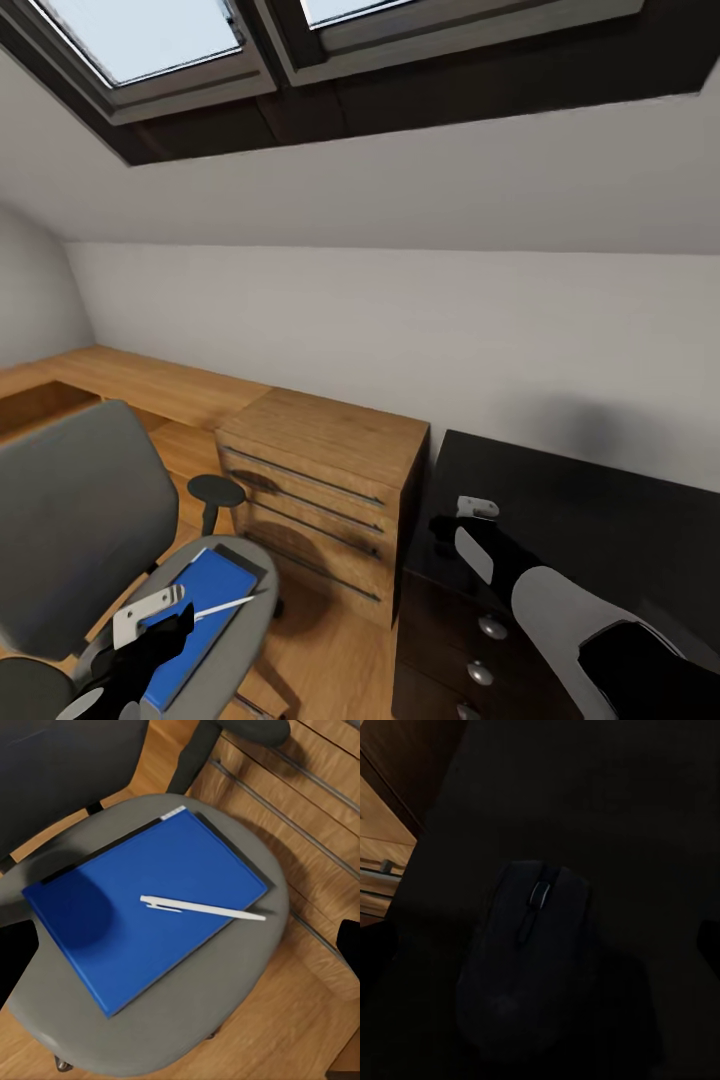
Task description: In the bedroom, organize the workspace by keeping the computer under the desk, ensuring the monitor is on the desk, placing the keyboard on the desk next to the monitor, placing the mouse on the desk next to the keyboard, moving the folder from the swivel chair onto the desk next to the mouse, stacking the notebook on top of the folder with the pen on top of the notebook, and positioning the swivel chair next to the desk.
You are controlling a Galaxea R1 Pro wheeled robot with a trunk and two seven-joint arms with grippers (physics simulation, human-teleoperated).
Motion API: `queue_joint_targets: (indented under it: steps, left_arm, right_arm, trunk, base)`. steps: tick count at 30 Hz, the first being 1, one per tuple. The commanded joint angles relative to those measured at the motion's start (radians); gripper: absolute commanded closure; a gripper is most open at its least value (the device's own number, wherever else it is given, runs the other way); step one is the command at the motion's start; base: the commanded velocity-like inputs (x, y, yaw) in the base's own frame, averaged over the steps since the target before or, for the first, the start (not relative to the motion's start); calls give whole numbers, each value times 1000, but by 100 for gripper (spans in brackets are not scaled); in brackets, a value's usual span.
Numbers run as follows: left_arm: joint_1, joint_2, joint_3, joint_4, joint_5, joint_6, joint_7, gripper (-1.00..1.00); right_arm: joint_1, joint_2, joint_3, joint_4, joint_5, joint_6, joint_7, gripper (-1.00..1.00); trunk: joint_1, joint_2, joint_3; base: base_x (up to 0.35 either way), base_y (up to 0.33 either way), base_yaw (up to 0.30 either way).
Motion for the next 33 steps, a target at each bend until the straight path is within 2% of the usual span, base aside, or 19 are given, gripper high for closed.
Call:
queue_joint_targets:
  steps: [1,9,33]
  left_arm:
    - [0,0,0,-2,11,3,7,-100]
    - [0,0,-1,-2,11,3,7,-100]
    - [0,3,2,-2,11,3,4,-100]
  right_arm:
    - [-1,0,8,-2,-8,5,-7,-100]
    - [-1,0,8,-2,-8,4,-7,-100]
    - [-1,4,11,-2,-6,5,-7,-100]
  trunk:
    - [4,-8,-4]
    - [35,-64,-29]
    - [35,-64,-29]
  base:
    - [0,0,0]
    - [0,0,0]
    - [23,0,0]
